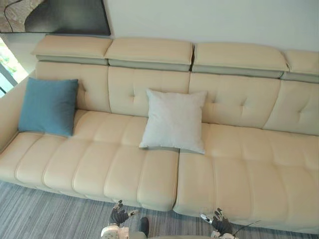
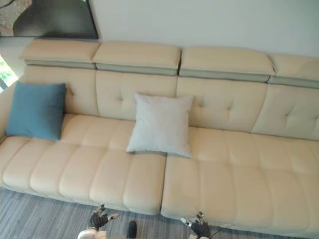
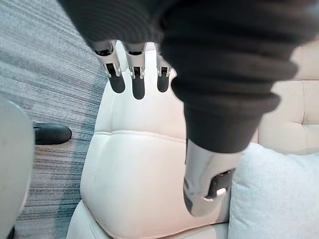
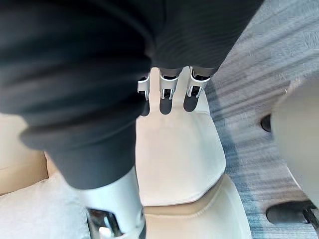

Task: Pick up cushions and gather them together orderly.

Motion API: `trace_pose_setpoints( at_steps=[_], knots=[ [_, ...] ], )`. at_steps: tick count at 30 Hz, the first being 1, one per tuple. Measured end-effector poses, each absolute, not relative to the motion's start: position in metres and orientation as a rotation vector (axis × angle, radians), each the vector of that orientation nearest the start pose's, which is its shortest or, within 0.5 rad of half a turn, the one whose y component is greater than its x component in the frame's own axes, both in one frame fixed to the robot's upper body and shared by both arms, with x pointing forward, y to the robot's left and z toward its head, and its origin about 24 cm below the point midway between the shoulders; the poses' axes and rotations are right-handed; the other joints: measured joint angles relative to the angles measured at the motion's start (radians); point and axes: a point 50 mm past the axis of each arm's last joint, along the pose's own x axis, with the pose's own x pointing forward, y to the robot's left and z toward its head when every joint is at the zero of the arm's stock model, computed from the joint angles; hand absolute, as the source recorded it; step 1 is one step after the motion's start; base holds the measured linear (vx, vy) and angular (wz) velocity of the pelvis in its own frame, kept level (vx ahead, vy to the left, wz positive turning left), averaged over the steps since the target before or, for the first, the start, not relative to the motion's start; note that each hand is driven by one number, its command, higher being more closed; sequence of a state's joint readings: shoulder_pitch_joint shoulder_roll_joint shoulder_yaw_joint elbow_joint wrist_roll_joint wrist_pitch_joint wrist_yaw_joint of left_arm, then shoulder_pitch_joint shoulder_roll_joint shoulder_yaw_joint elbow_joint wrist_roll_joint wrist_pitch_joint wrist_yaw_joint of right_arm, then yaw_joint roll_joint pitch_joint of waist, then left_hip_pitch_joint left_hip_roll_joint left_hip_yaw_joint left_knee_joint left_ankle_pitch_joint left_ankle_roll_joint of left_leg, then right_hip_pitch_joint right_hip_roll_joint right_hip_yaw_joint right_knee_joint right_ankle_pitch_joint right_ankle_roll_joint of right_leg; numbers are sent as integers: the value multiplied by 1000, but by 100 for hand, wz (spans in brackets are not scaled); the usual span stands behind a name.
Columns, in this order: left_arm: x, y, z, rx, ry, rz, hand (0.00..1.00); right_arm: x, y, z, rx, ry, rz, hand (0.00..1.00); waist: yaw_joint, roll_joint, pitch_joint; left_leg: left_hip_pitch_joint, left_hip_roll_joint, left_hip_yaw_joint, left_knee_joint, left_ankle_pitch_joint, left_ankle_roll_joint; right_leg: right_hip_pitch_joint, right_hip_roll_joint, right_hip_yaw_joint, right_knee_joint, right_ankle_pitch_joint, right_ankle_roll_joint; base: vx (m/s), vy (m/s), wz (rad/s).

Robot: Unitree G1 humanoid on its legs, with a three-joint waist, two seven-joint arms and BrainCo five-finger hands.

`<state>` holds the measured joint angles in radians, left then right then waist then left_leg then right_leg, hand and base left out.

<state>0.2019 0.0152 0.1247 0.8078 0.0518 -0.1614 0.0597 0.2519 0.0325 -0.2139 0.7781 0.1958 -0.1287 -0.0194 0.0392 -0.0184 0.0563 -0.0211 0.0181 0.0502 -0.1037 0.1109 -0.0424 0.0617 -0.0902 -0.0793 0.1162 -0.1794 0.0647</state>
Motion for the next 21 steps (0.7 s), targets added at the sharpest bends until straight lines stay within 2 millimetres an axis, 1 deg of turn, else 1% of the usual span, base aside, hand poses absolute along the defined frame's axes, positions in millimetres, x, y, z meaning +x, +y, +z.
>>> trace_pose_setpoints(
  at_steps=[3,6,9,11,13,14,15,16,17,18,19,20,21],
  knots=[
    [105,188,-142,37,859,224,0,87,-187,-147,276,884,-416,0,0,-7,3,23,-9,5,-6,-7,6,30,-7,4,-18,5,9,9,13,-2],
    [102,188,-144,36,873,225,0,90,-186,-148,279,885,-409,0,2,-10,4,26,-13,22,-6,-16,8,26,-14,17,-19,8,17,-13,30,-15],
    [104,188,-144,38,874,224,0,95,-184,-149,283,888,-400,0,14,-16,9,30,-14,47,-6,-22,12,25,-17,42,-34,19,38,-21,39,-24],
    [105,189,-144,41,871,224,0,97,-183,-148,282,884,-396,0,17,-27,17,29,-16,60,-6,-24,16,17,-19,57,-36,21,50,-25,41,-25],
    [109,191,-143,49,863,224,0,107,-180,-146,280,870,-373,0,21,-34,26,18,-15,84,-6,-26,19,-10,-21,81,-33,25,66,-33,41,-32],
    [110,192,-143,54,862,229,0,114,-177,-145,279,858,-353,0,22,-37,34,12,-11,97,-3,-29,23,-23,-17,90,-27,32,81,-19,29,-36],
    [115,192,-142,61,855,230,0,121,-173,-143,276,847,-329,0,21,-30,38,-16,2,103,7,-28,25,-54,-8,89,0,54,104,-31,16,-35],
    [122,190,-140,63,840,220,0,129,-168,-141,280,830,-311,0,22,-28,50,-44,24,104,38,-36,31,-97,9,84,33,95,113,-44,5,-26],
    [126,188,-139,64,830,210,0,134,-166,-139,283,819,-301,0,27,-18,59,-75,46,104,63,-42,36,-113,25,80,38,128,115,-93,3,-11],
    [132,186,-137,60,817,203,0,139,-162,-137,284,807,-286,0,29,-8,72,-106,75,102,94,-46,51,-151,34,44,167,93,62,-89,-8,13],
    [134,185,-136,63,810,195,0,139,-161,-138,281,809,-280,0,26,-7,73,-114,78,91,110,-47,52,-172,17,5,355,33,46,-46,-28,29],
    [135,183,-135,69,804,184,0,134,-162,-139,280,822,-287,0,27,-19,65,-117,74,74,121,-48,54,-159,-2,-11,459,4,61,58,-88,28],
    [137,184,-133,69,789,187,0,132,-162,-140,278,828,-289,0,44,-34,59,-132,74,74,146,-49,55,-124,-24,-21,518,-7,56,67,-92,12]
  ],
)
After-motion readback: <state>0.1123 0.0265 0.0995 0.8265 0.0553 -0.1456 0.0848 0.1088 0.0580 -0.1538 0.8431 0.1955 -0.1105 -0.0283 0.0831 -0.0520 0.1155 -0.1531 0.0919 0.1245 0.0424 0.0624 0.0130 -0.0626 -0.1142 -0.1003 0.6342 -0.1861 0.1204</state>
